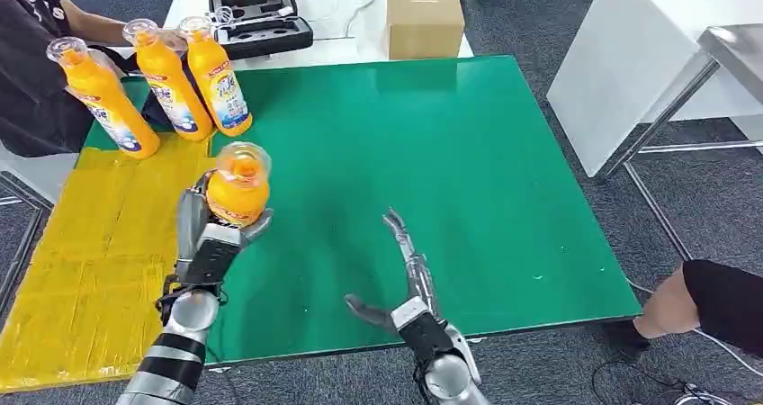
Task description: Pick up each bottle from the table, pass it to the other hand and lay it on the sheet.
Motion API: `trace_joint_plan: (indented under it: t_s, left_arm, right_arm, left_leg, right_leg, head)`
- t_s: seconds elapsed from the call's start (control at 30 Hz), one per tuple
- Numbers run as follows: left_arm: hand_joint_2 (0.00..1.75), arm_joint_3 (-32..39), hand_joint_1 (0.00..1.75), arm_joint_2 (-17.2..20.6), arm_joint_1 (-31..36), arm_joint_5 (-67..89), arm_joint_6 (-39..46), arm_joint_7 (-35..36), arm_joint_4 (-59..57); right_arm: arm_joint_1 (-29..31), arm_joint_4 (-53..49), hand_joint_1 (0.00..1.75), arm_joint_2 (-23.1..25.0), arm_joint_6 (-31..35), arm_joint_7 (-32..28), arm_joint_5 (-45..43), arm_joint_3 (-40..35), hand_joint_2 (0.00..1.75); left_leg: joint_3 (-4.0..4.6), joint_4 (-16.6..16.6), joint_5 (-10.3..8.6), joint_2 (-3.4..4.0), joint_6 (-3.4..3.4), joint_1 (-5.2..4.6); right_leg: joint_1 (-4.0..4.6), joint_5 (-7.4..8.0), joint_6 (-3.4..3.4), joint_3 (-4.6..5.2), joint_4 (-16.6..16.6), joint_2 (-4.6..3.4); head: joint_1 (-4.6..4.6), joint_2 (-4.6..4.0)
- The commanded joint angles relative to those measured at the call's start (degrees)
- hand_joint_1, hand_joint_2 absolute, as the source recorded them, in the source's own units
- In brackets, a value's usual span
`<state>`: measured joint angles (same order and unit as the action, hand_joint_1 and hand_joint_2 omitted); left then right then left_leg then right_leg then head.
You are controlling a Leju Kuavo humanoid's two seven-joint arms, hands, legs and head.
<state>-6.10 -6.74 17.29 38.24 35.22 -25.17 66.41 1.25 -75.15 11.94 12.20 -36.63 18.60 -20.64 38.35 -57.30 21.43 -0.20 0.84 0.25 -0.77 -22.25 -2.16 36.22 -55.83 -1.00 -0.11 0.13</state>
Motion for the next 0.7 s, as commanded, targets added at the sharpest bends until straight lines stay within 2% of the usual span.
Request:
trace_joint_plan:
  t_s: [0.03,0.1,0.17,0.2,0.27,0.3,0.37,0.47,0.5,0.57,0.67,0.7]
  left_arm:
    - [1.75,-0.35,1.75,12.38,11.23,48.82,4.78,17.83,-20.01]
    - [1.75,-1.15,1.75,14.63,11.97,50.29,4.78,18.06,-23.34]
    - [1.75,-5.89,1.75,17.47,13.62,51.76,4.78,22.46,-29.35]
    - [1.75,-6.52,1.75,17.72,14.11,51.76,4.78,23.12,-30.58]
    - [1.75,-6.52,1.75,17.72,14.11,51.76,4.78,23.12,-30.58]
    - [1.75,-8.13,1.75,18.38,16.53,51.76,4.78,24.51,-37.66]
    - [1.75,-10.61,1.75,19.07,19.48,51.76,4.78,25.43,-43.70]
    - [1.75,-11.71,1.75,18.76,20.98,51.76,4.51,25.84,-47.12]
    - [1.75,-12.62,1.75,18.63,21.12,51.76,4.47,26.57,-47.56]
    - [1.75,-18.16,1.75,19.19,22.17,51.76,2.93,29.43,-48.75]
    - [1.75,-17.86,1.75,18.54,22.77,51.76,2.36,29.82,-49.34]
    - [1.75,-17.14,0.54,18.00,22.81,51.39,2.93,29.57,-49.50]
  right_arm:
    - [1.41,-8.13,0.00,-4.11,-2.03,-1.57,-4.43,3.85,1.75]
    - [2.03,-7.06,0.00,-5.10,-1.96,-0.74,-6.78,2.73,1.75]
    - [2.24,-5.57,0.00,-5.18,-2.05,-1.13,-6.54,2.75,1.75]
    - [2.26,-5.37,0.00,-5.15,-2.08,-1.30,-6.55,2.79,1.75]
    - [2.26,-5.37,0.00,-5.15,-2.08,-1.30,-6.55,2.79,1.75]
    - [2.35,-4.81,0.00,-5.22,-2.13,-1.61,-6.49,2.68,1.75]
    - [2.65,-4.43,0.00,-4.92,-2.12,-1.79,-6.41,2.95,1.75]
    - [2.79,-4.39,0.00,-4.78,-2.25,-1.77,-6.37,2.74,1.75]
    - [2.84,-4.25,0.00,-4.72,-2.33,-1.74,-6.33,2.60,1.75]
    - [3.24,-3.52,0.00,-4.52,-2.46,-1.65,-6.35,2.45,1.75]
    - [3.82,-2.38,0.00,-4.12,-2.70,-1.45,-6.42,2.23,1.75]
    - [4.03,-1.86,0.00,-3.97,-2.80,-1.40,-6.44,2.15,1.75]
  left_leg:
    - [-0.27,0.01,0.04,0.02,-0.06,0.01]
    - [-0.35,0.07,0.03,0.14,-0.08,0.01]
    - [-0.50,0.09,0.07,0.17,-0.09,0.02]
    - [-0.71,0.10,0.14,0.23,-0.13,0.02]
    - [-0.58,0.05,0.11,0.34,-0.12,0.06]
    - [-0.62,0.01,0.14,0.32,-0.15,0.06]
    - [-0.63,0.02,0.12,0.24,-0.16,0.06]
    - [-0.53,0.00,0.09,0.09,-0.12,0.10]
    - [-0.30,0.03,0.01,0.22,-0.11,0.10]
    - [-0.36,-0.01,0.06,0.23,-0.12,0.10]
    - [-0.53,-0.03,0.12,0.17,-0.14,0.09]
    - [-0.44,0.02,0.05,0.12,-0.14,0.06]
  right_leg:
    - [0.02,-0.04,0.09,-0.23,-0.02,0.05]
    - [0.03,0.01,0.12,-0.28,0.02,-0.06]
    - [0.05,0.00,0.15,-0.40,0.04,-0.08]
    - [0.07,-0.07,0.20,-0.56,0.01,-0.11]
    - [0.11,-0.02,0.20,-0.40,-0.01,-0.15]
    - [0.13,-0.05,0.25,-0.43,-0.05,-0.12]
    - [0.16,-0.06,0.30,-0.48,-0.06,-0.03]
    - [0.15,-0.10,0.31,-0.48,-0.05,0.10]
    - [0.14,0.03,0.28,-0.23,-0.03,-0.07]
    - [0.15,-0.01,0.29,-0.28,-0.05,-0.06]
    - [0.13,-0.10,0.33,-0.45,-0.07,0.08]
    - [0.10,-0.03,0.32,-0.39,-0.04,0.04]
  head:
    - [0.00,0.00]
    - [0.02,0.00]
    - [0.02,0.00]
    - [0.02,0.00]
    - [0.02,0.00]
    - [0.00,0.00]
    - [-0.02,0.00]
    - [0.07,0.00]
    - [0.02,0.00]
    - [0.02,0.00]
    - [0.04,0.00]
    - [0.04,0.00]
